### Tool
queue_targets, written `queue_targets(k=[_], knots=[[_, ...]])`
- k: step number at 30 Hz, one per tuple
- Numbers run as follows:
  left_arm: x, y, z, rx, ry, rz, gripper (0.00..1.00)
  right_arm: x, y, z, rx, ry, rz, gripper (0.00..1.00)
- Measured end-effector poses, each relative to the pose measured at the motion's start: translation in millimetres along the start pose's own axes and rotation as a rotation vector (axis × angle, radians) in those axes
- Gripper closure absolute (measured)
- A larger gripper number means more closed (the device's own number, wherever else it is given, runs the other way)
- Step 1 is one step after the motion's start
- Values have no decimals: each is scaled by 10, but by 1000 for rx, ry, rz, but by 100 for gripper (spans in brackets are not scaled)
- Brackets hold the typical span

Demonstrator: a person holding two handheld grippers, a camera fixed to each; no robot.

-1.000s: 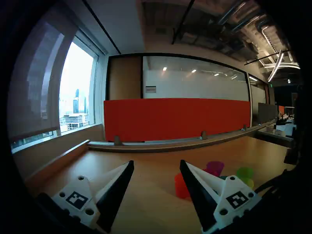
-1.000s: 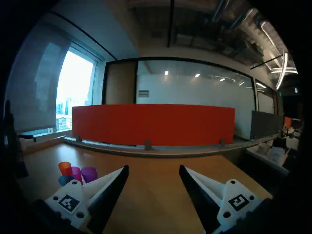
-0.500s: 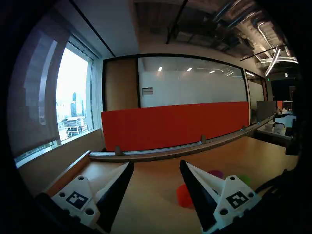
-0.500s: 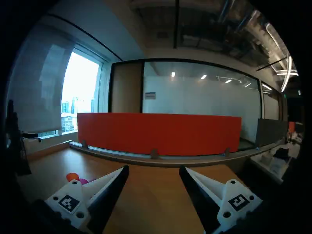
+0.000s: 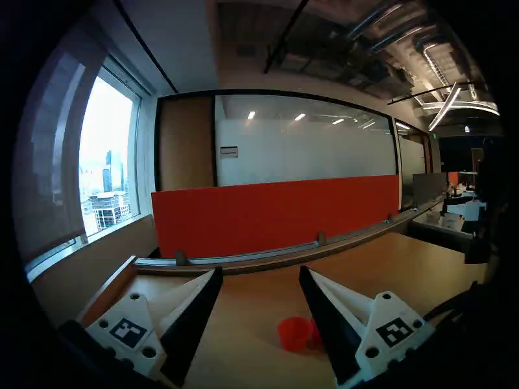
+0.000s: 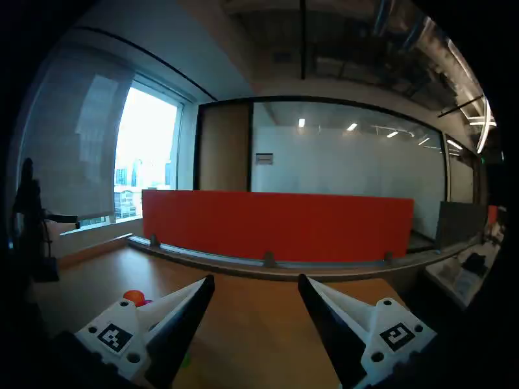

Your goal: Pour water

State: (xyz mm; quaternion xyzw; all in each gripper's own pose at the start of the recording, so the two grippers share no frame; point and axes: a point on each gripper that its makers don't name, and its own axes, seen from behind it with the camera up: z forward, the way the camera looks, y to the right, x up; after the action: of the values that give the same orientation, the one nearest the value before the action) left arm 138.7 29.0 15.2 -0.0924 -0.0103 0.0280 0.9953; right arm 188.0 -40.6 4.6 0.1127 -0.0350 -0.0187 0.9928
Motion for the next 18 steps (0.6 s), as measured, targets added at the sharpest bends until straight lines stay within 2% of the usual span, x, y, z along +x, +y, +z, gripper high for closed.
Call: queue_targets(k=[8,14,18], knots=[[9,224,7,-103,-17,-15,13,22,-294,-20,139,-8,-5,0],[52,392,9,-199,-22,-73,13,50,-509,-27,244,-10,-12,0],[80,529,-13,-280,-20,-81,13,46,-650,-46,314,-16,2,0]])
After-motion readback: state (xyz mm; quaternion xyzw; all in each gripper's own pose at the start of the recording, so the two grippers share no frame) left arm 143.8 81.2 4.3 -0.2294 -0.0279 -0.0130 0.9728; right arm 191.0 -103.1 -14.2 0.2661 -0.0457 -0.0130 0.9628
